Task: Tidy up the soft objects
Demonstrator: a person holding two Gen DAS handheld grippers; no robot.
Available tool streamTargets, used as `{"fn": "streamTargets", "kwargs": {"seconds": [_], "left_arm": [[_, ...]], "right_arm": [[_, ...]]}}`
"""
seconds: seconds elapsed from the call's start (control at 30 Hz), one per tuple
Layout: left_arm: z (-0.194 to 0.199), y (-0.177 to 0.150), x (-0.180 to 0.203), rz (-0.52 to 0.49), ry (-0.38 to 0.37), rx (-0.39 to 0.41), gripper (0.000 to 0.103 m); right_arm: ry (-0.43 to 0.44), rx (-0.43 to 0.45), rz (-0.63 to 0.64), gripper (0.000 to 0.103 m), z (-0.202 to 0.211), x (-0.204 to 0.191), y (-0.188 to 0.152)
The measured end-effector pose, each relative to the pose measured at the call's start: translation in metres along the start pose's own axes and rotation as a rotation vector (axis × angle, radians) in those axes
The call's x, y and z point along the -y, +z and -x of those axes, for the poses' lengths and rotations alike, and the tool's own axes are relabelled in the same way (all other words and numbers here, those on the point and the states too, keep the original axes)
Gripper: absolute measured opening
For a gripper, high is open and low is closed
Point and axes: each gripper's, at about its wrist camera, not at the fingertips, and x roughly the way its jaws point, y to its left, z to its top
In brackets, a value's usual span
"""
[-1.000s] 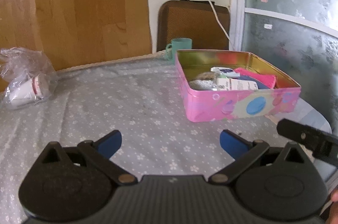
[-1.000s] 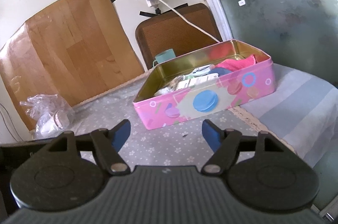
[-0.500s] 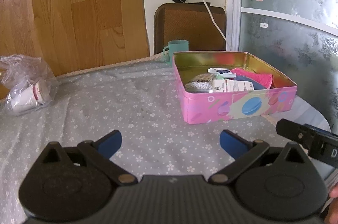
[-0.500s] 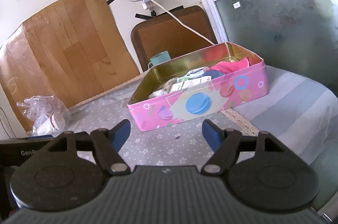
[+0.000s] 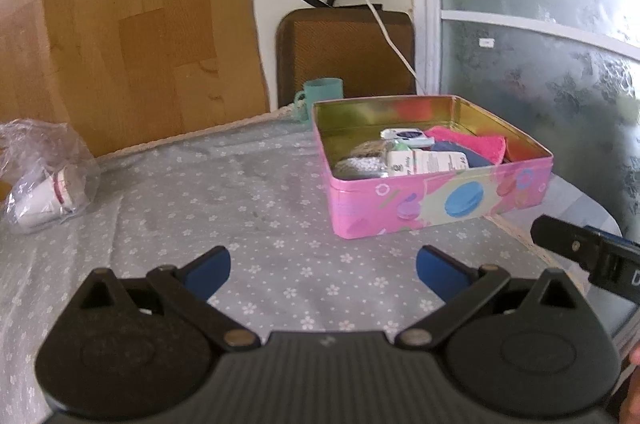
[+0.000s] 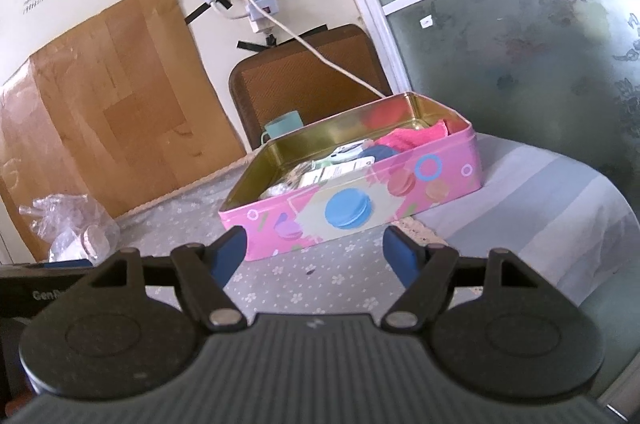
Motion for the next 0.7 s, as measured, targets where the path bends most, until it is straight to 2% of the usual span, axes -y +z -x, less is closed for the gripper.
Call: {"fn": "streamTargets", "kwargs": {"seconds": [0.13, 0.3, 0.7], "left_arm": [[0.001, 0.000, 0.007, -0.022, 0.007, -0.002, 0.103], [-0.004, -0.005, 0.005, -0.022, 0.021, -0.040, 0.103], [-0.015, -0.010, -0.006, -0.005, 0.073, -0.084, 0.103]], "right_arm": [[-0.007, -0.003, -0.002, 0.078, 0.000, 0.006, -0.001], [0.010, -0.012, 0.001, 0.078, 0.000, 0.005, -0.004], [0.036, -0.006, 0.077, 0.078, -0.004, -0.007, -0.010]]}}
